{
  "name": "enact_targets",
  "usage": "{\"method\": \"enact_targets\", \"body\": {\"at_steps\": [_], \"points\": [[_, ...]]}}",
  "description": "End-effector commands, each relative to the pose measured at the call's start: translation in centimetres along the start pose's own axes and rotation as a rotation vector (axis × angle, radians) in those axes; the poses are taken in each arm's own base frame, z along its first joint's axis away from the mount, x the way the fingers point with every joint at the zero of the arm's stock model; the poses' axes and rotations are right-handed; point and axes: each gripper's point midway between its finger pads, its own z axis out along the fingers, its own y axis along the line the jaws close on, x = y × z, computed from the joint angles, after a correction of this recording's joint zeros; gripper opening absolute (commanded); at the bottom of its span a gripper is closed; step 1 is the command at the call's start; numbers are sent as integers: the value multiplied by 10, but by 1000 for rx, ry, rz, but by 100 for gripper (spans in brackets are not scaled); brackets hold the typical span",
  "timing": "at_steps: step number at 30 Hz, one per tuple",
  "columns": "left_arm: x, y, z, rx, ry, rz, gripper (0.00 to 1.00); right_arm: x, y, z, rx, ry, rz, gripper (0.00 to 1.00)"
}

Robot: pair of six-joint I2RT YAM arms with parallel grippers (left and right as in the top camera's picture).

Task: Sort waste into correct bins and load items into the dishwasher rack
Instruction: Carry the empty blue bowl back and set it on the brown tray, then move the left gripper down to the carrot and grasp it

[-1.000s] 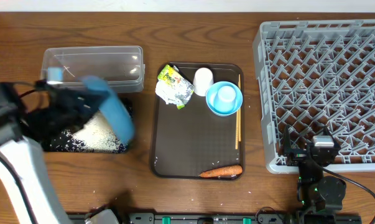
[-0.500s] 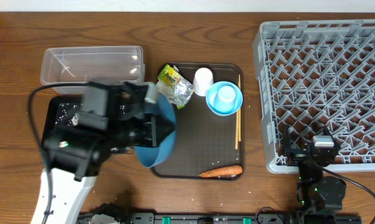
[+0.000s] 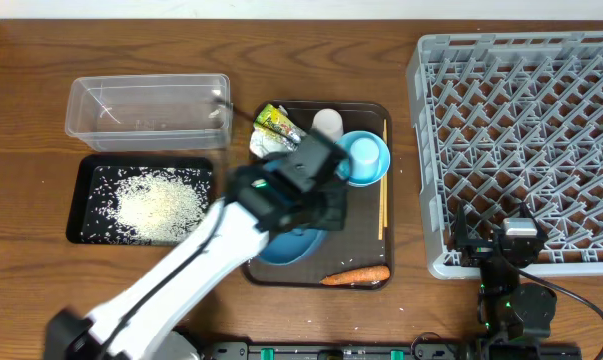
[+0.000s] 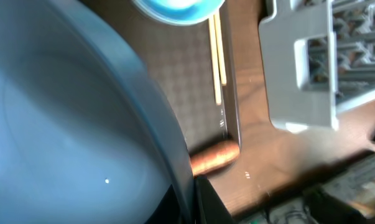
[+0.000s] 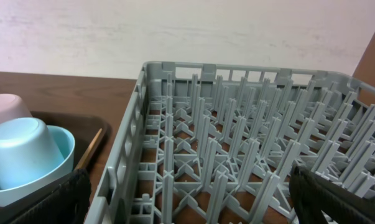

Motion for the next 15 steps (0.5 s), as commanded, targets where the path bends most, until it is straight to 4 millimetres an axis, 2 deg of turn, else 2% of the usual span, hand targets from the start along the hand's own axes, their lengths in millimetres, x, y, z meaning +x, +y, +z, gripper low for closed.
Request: {"method": "enact_targets", "body": {"at_steps": [1,8,14,15], "points": [[-6,6,24,-62,-1,8,6,1,3,0,-8,1,-14,99],[-2,19,65,-130,78,-13,6,1,3,0,-8,1,-14,99],[2,28,79,-168,109,-18,8,1,3,0,-8,1,-14,99],[2,28,79,-168,108,-18,10,1,3,0,-8,1,-14,99]]}}
